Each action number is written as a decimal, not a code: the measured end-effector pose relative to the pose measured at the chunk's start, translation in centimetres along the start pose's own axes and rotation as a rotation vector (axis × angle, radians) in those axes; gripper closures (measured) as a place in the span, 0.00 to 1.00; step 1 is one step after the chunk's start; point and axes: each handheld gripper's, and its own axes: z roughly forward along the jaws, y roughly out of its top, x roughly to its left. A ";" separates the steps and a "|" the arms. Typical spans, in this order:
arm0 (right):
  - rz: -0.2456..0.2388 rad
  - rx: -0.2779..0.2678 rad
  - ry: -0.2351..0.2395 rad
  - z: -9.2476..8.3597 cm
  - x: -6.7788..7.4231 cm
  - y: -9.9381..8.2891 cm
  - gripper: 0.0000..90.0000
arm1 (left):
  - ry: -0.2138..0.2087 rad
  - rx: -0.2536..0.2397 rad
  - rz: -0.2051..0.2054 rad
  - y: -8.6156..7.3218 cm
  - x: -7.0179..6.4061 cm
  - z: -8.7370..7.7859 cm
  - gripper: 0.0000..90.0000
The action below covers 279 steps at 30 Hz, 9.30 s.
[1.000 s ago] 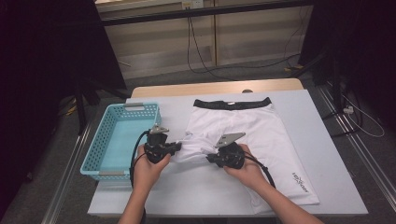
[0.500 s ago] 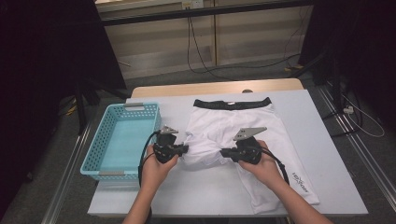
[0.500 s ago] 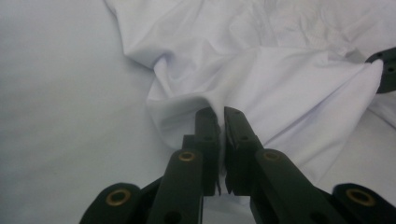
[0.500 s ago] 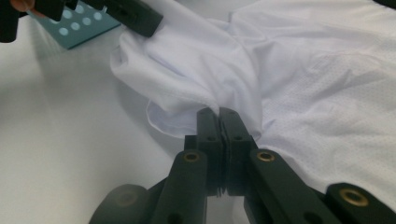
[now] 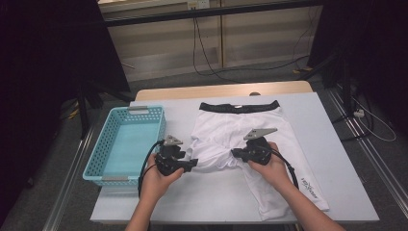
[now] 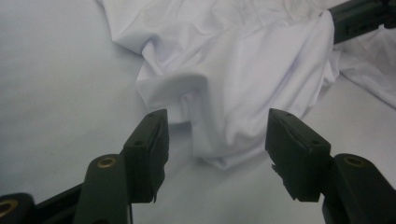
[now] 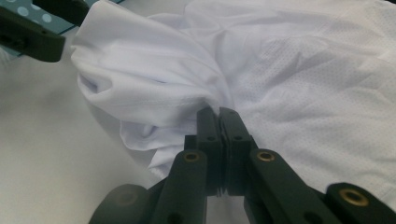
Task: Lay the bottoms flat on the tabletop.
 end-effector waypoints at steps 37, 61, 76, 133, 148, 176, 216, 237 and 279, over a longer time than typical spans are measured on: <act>-0.076 -0.022 0.049 -0.9 2.2 0.2 0.97 | -0.126 0.031 -0.168 0.2 0.1 -2.0 0.93; -0.214 0.054 0.193 -0.7 7.9 -0.6 1.00 | -0.050 0.070 -0.200 -1.8 0.5 -4.2 0.92; -0.198 0.058 0.195 -1.8 7.3 -1.8 1.00 | -0.052 0.096 -0.173 -1.3 0.2 -3.8 0.90; -0.315 0.229 0.419 -1.5 10.0 -2.1 1.00 | -0.040 0.069 -0.184 -0.5 0.7 -6.9 0.86; -0.295 0.166 0.336 -1.7 9.1 -2.3 0.79 | 0.022 0.114 -0.160 -0.9 1.2 -3.8 0.54; -0.411 0.186 0.247 4.7 14.9 -0.7 0.76 | 0.063 0.003 -0.115 -0.5 1.0 -4.1 0.26; -0.264 0.152 0.046 1.9 7.5 -0.8 1.00 | 0.031 0.019 -0.116 -0.5 0.4 -4.0 0.27; -0.214 0.097 0.040 0.3 6.4 -0.9 0.99 | -0.076 0.247 -0.118 -2.5 -1.3 -0.1 0.70; -0.255 0.074 0.158 1.2 9.1 -0.5 0.54 | -0.076 0.186 -0.133 -2.5 -1.5 -1.7 0.39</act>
